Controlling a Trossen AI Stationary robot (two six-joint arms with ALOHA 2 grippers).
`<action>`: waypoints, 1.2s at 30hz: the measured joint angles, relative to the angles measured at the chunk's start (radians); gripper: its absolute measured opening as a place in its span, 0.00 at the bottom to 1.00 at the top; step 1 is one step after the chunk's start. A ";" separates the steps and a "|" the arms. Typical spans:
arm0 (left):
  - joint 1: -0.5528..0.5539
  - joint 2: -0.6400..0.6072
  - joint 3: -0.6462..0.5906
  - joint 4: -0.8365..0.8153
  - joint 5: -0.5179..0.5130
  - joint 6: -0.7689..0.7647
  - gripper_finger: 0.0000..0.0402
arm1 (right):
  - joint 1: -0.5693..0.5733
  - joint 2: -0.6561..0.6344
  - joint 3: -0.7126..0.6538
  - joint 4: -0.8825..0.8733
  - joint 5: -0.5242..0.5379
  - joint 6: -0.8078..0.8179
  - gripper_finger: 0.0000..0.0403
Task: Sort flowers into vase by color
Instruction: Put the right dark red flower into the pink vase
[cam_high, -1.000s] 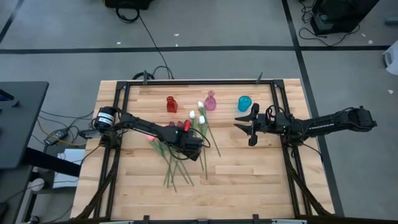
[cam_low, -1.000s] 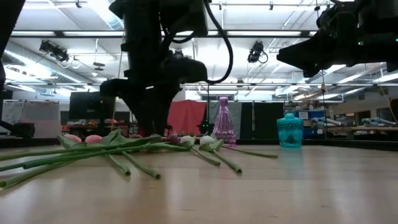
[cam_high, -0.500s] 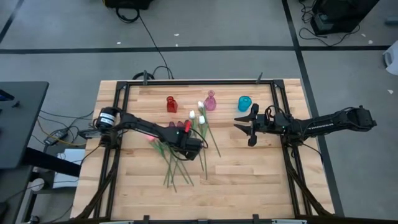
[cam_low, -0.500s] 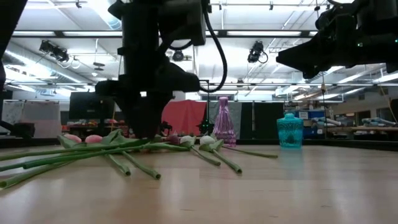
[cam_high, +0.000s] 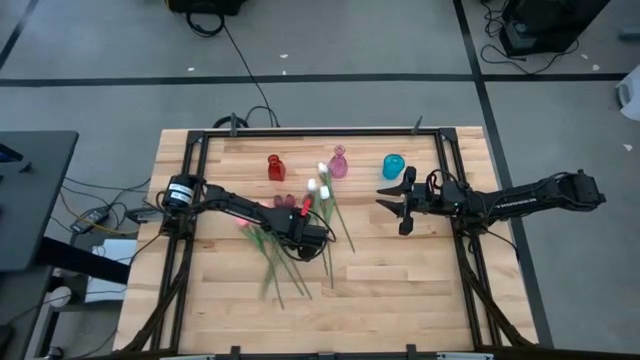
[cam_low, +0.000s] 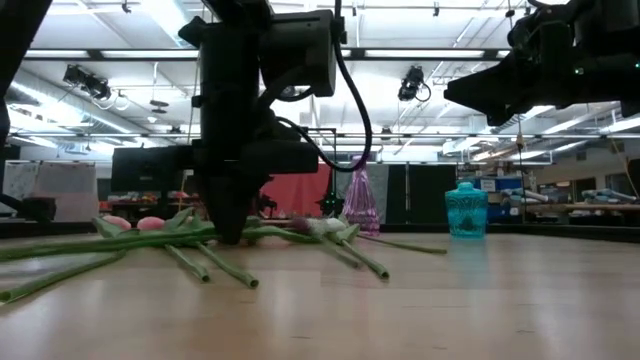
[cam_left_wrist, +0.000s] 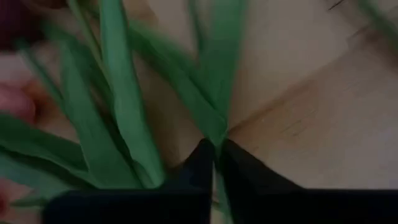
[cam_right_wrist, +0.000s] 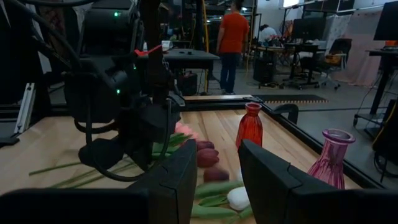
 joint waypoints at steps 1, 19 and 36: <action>0.000 0.000 0.000 0.000 0.000 0.012 0.03 | 0.000 0.000 0.000 0.001 0.000 0.000 0.33; 0.031 -0.268 0.005 0.177 -0.278 0.257 0.01 | 0.000 0.000 0.000 -0.009 0.000 0.000 0.33; 0.331 -0.220 0.004 1.137 -0.092 1.107 0.01 | -0.001 -0.006 0.000 -0.044 -0.052 0.009 0.33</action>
